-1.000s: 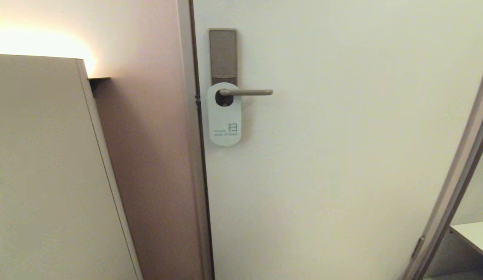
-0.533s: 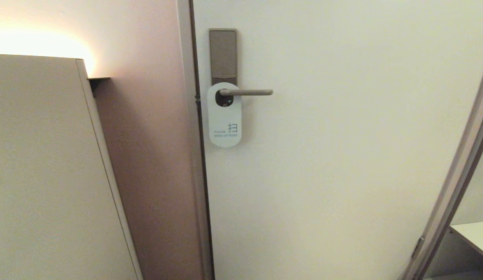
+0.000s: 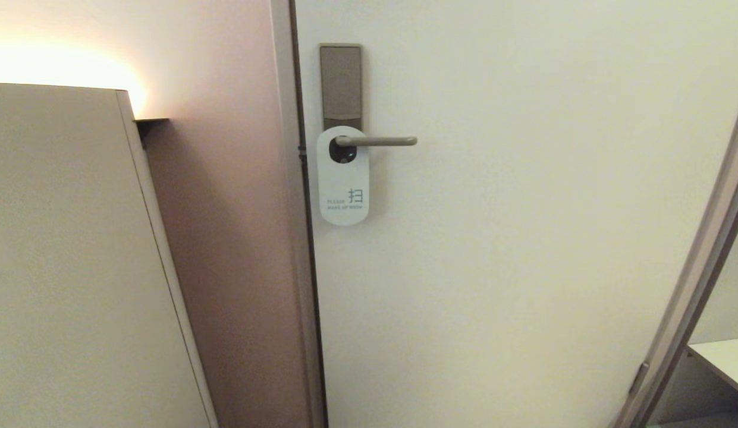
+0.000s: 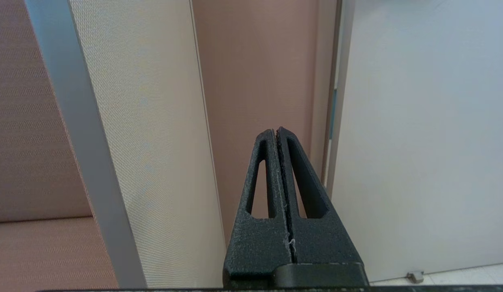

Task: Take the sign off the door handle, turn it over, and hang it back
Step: Take down the sign

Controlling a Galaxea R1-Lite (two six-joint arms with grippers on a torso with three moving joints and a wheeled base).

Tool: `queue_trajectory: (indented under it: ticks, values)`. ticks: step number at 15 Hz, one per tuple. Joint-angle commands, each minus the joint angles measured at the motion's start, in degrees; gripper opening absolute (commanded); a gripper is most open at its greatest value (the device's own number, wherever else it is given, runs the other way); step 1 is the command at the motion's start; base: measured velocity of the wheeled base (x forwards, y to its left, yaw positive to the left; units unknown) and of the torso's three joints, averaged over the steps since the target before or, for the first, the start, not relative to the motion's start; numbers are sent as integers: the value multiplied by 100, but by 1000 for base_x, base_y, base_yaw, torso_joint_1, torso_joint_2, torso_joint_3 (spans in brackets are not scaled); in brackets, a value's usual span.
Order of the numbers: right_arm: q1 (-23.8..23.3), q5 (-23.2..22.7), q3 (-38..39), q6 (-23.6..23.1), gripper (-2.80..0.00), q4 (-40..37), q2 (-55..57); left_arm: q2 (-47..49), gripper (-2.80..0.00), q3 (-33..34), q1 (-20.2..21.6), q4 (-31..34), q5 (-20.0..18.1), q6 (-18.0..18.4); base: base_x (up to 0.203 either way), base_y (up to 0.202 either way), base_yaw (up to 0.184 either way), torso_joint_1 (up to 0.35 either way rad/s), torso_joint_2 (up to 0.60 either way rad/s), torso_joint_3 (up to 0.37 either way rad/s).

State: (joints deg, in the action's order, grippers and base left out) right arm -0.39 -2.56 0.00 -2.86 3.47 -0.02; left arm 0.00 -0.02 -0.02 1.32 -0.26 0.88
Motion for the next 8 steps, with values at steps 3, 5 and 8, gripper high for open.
queue_trajectory:
  ticks: [3,5,8]
  values:
    - [-5,1,0,-4,-280,4,2,0,-280,2,2,0,0,0,0,0,0,0,0,0]
    - [4,-6,0,-4,-280,4,10,0,-280,2,-6,0,0,0,2,-130,9,-1,-3,1]
    - [-5,-7,0,-4,-280,4,6,0,-280,2,2,0,0,-9,0,-192,8,2,4,3]
